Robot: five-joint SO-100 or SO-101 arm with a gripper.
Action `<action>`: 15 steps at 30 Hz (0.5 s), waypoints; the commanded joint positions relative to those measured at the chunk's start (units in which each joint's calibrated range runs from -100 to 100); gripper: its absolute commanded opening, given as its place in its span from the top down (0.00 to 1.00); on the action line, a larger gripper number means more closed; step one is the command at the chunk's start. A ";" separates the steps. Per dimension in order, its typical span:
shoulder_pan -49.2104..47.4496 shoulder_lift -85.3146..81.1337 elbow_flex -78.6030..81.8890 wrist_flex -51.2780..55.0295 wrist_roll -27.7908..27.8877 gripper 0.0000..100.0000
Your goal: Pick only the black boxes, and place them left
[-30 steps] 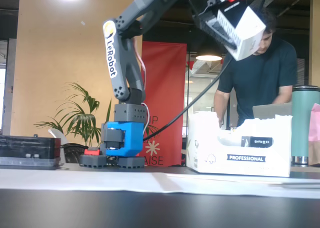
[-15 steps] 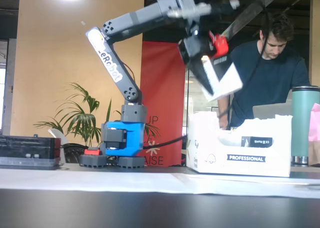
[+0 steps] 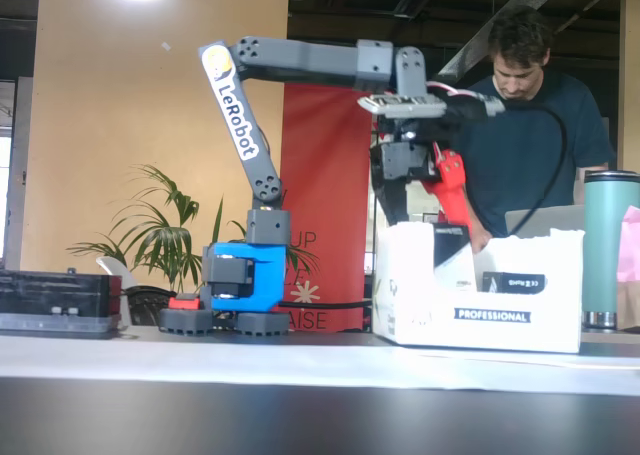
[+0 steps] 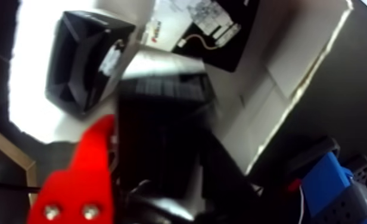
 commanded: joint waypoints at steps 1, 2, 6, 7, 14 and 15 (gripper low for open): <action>-1.06 1.59 -6.33 -0.40 0.45 0.60; -0.98 1.59 -6.77 -0.32 0.97 0.60; 3.44 -1.57 -7.04 -0.24 7.18 0.60; 5.69 -3.63 -7.04 -0.24 9.45 0.60; 22.67 -21.72 -6.15 -0.96 25.60 0.60; 24.14 -23.93 -6.15 -0.96 26.81 0.60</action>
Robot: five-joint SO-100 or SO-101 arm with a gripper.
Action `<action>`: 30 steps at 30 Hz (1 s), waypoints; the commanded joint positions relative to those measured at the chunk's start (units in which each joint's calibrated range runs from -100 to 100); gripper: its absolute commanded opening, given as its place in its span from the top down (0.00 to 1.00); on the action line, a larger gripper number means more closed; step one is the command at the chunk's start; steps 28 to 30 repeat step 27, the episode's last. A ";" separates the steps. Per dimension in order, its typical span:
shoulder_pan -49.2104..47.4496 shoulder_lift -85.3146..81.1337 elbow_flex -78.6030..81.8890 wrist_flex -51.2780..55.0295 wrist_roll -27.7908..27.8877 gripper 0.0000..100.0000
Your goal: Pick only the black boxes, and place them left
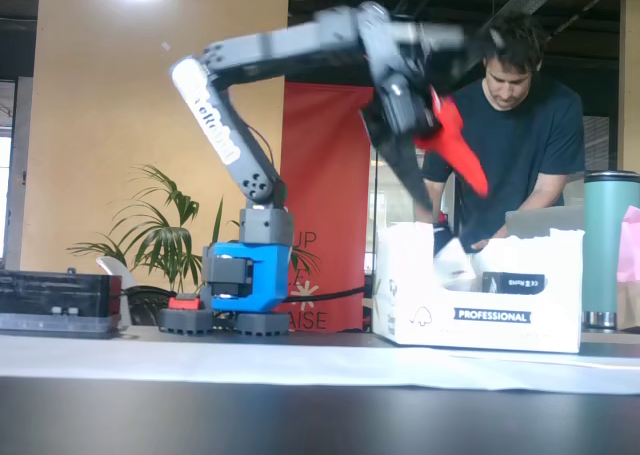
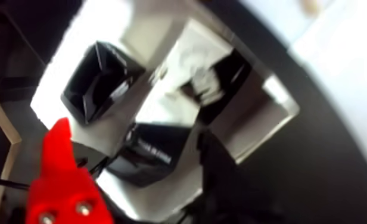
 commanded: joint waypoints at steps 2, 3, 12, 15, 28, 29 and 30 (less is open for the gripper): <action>10.36 -16.39 -4.12 -0.71 8.73 0.60; 12.35 -18.45 -4.21 -0.71 9.73 0.60; 42.49 -41.28 8.38 -12.55 15.83 0.80; 51.68 -48.00 19.10 -25.11 15.52 0.94; 77.14 -57.25 43.04 -47.37 15.83 0.99; 77.14 -57.25 43.04 -47.37 15.83 0.99; 77.14 -57.25 43.04 -47.37 15.83 0.99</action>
